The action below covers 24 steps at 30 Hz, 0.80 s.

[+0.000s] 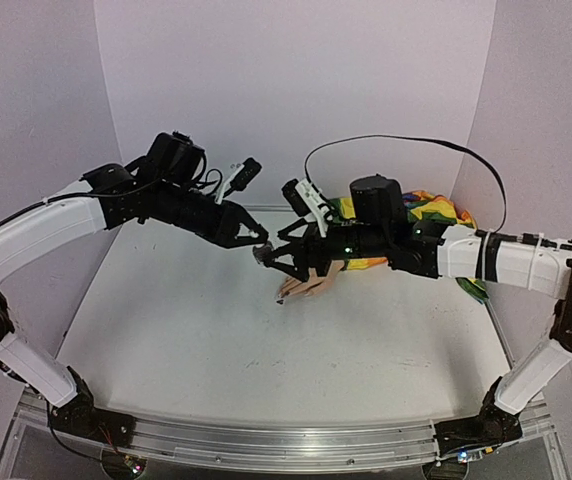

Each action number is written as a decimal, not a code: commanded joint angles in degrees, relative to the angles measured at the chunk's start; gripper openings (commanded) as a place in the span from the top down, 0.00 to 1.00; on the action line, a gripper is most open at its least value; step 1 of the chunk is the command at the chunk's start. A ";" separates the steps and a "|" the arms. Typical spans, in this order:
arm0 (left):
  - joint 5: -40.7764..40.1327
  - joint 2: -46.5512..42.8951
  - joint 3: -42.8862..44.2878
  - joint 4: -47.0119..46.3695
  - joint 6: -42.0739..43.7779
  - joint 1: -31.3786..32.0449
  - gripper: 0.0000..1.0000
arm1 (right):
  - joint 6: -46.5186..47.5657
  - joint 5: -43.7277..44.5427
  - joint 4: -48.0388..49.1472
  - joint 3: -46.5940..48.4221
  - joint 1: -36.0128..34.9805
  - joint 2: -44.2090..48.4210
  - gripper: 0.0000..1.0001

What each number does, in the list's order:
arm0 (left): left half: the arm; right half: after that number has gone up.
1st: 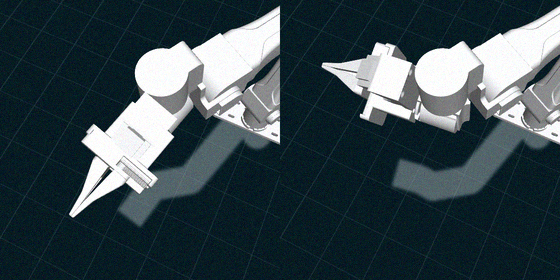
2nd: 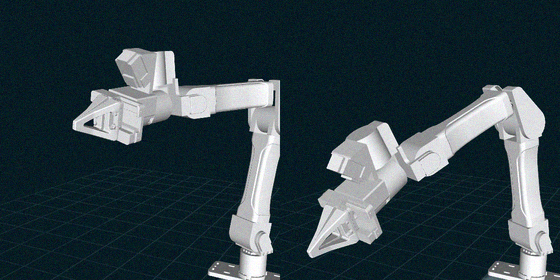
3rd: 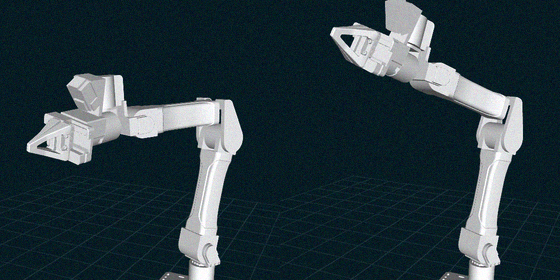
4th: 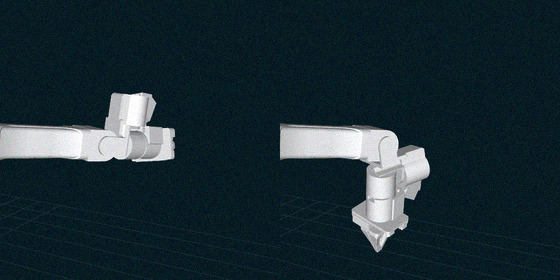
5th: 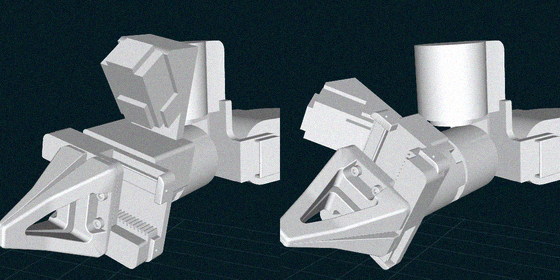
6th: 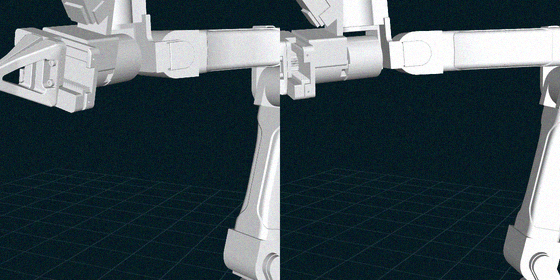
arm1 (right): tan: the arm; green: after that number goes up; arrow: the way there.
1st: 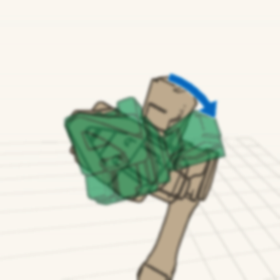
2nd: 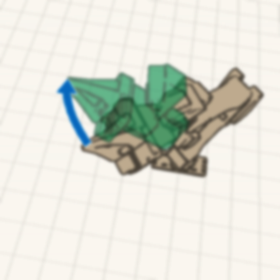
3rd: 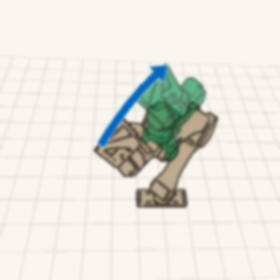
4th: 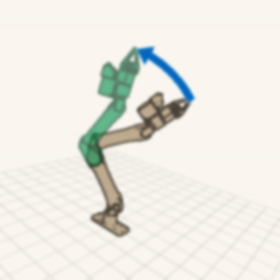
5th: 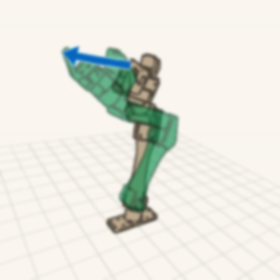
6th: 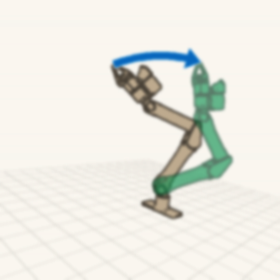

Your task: Paint the nails

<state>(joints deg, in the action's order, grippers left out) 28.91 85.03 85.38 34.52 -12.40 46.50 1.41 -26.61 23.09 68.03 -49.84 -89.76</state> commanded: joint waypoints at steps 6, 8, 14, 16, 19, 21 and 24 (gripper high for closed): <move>-31.05 -3.04 -16.63 -0.33 -10.49 -15.48 1.00 | -4.05 13.81 -0.28 -1.89 2.37 0.22 0.08; -36.49 -3.12 -21.50 -3.55 -11.83 -17.47 1.00 | -4.38 14.75 -0.33 -3.16 3.12 1.37 0.07; -45.31 -1.09 -31.72 -13.22 -16.01 -21.16 1.00 | -4.31 15.47 -0.33 -6.21 4.00 3.86 0.04; -46.95 0.60 -31.86 -13.62 -17.24 -21.55 1.00 | -4.52 16.39 -0.33 -7.26 4.26 4.41 0.03; -49.57 2.75 -32.47 -14.91 -18.54 -21.70 1.00 | -4.91 17.86 -0.28 -8.71 4.93 5.20 0.02; -50.09 3.19 -33.77 -17.51 -19.23 -21.79 1.00 | -5.20 18.37 -0.20 -9.72 5.46 5.69 0.02; -50.83 4.49 -35.35 -20.69 -19.96 -21.80 1.00 | -5.55 18.21 -0.11 -10.79 6.44 6.06 0.02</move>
<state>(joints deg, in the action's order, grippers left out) -17.69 88.49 51.51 21.17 -30.09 24.99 -3.01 -9.89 21.45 58.46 -44.77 -86.26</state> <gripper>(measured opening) 0.154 0.983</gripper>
